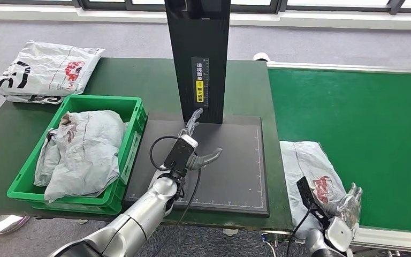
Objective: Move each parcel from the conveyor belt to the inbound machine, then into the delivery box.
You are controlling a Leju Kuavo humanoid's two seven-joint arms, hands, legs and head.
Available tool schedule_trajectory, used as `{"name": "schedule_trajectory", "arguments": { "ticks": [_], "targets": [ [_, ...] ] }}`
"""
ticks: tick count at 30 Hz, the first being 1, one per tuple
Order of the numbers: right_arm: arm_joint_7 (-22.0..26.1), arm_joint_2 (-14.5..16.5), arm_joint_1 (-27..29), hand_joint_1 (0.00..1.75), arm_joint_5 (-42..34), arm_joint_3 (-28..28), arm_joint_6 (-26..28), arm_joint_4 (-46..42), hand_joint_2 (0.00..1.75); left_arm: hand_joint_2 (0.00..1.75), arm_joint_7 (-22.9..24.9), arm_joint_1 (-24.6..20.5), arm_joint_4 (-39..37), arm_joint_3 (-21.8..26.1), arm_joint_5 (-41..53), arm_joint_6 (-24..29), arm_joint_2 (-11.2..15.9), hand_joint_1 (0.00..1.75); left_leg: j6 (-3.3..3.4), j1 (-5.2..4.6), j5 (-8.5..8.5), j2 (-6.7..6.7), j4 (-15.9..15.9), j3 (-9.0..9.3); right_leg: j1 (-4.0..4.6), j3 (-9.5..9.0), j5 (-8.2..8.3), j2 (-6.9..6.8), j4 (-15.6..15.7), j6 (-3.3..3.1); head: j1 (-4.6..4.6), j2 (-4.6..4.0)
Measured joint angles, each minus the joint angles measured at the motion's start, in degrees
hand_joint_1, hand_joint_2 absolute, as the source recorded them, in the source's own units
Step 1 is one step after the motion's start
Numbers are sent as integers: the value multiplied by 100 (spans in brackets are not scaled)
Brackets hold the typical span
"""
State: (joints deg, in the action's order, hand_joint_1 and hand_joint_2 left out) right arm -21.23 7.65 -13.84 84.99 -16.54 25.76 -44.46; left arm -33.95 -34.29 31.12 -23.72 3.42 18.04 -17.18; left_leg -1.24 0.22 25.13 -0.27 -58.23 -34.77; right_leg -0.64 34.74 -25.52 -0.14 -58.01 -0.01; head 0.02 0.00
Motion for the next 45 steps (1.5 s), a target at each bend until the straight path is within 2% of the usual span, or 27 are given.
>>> {"name": "schedule_trajectory", "arguments": {
  "ticks": [2, 4, 7, 10, 14, 20, 29, 32, 34, 36, 38, 40, 43, 45],
  "targets": [
    [-168, -40, -27, 88, 69, 65, -680, 201, 175, 175, 31, -24, -5, 25, 97, -91, -2, 0, -2, 3, 3, 6, 0, 7, 4, -2, -1, 7, 0, 0, -1, 0],
    [-99, -80, -108, 175, 48, 154, -1408, 421, 175, 175, 67, -78, -31, 35, 194, -179, -15, 0, -4, 11, 17, 30, 0, 29, 12, -15, -4, 26, 4, 0, -3, 0],
    [254, -140, -225, 175, -91, 234, -1891, 711, 175, 175, 92, -168, -86, 36, 300, -242, -73, 0, 2, 27, 55, 60, -1, 101, 29, -84, -32, 45, 17, 0, -2, 0],
    [461, -193, -293, 175, -158, 270, -1953, 906, 175, 175, 94, -230, -133, 36, 340, -253, -110, 0, 10, 42, 130, 84, -2, 160, 40, -183, -95, 68, 31, 1, -2, 0],
    [488, -269, -383, 175, -164, 322, -2007, 1061, 175, 175, 94, -323, -161, 37, 372, -265, -171, 0, 25, 51, 192, 99, -10, 248, 44, -268, -143, 83, 42, 14, -1, 0],
    [512, -305, -478, 175, -194, 386, -2073, 1115, 175, 175, 95, -565, -129, 38, 385, -283, -361, 0, 25, 62, 133, 115, -28, 211, 55, -232, -60, 106, 53, 25, -1, 0],
    [570, -348, -478, 175, -345, 457, -2142, 1122, 175, 175, 129, -594, -146, 44, 474, -354, -386, 0, 59, 80, 137, 123, -34, 254, 59, -253, -70, 112, 88, 33, -1, 0],
    [597, -352, -441, 175, -436, 521, -1624, 1019, 175, 175, 130, -583, -137, 86, 500, -265, -376, 0, 74, 71, 123, 108, -40, 232, 50, -248, -47, 99, 87, 63, 1, 0],
    [761, -329, -233, 175, -754, 540, -754, 515, 175, 175, 154, -496, -78, 170, 505, -149, -335, 0, 80, 51, 110, 84, -41, 214, 30, -252, -32, 76, 75, 83, 1, 0],
    [1050, -257, 114, 175, -1181, 539, 170, -467, 175, 175, 219, -340, 31, 291, 560, -58, -263, 0, 83, 18, 92, 62, -42, 174, -1, -217, -29, 55, 47, 85, 1, 0],
    [1523, -181, 380, 175, -1639, 537, 851, -1541, 175, 175, 286, -194, 120, 395, 680, 19, -204, 0, 84, -2, 73, 44, -42, 129, -20, -160, -27, 40, 29, 86, -2, 0],
    [2203, -98, 582, 175, -2102, 501, 1277, -2484, 175, 175, 327, -102, 155, 503, 797, 102, -180, 0, 82, -4, 66, 26, -39, 101, -21, -133, -29, 22, 27, 82, -2, 0],
    [3238, 129, 789, 175, -2570, 309, 1445, -3491, 175, 175, 347, -52, 149, 650, 890, 177, -155, 0, 77, -3, 68, 20, -29, 89, -19, -116, -35, 18, 26, 76, -2, 0],
    [3755, 298, 871, 175, -2766, 119, 1448, -3868, 175, 175, 334, -47, 143, 722, 918, 187, -147, 0, 76, -3, 68, 20, -23, 86, -20, -111, -39, 17, 26, 71, -2, 0]
  ]
}}
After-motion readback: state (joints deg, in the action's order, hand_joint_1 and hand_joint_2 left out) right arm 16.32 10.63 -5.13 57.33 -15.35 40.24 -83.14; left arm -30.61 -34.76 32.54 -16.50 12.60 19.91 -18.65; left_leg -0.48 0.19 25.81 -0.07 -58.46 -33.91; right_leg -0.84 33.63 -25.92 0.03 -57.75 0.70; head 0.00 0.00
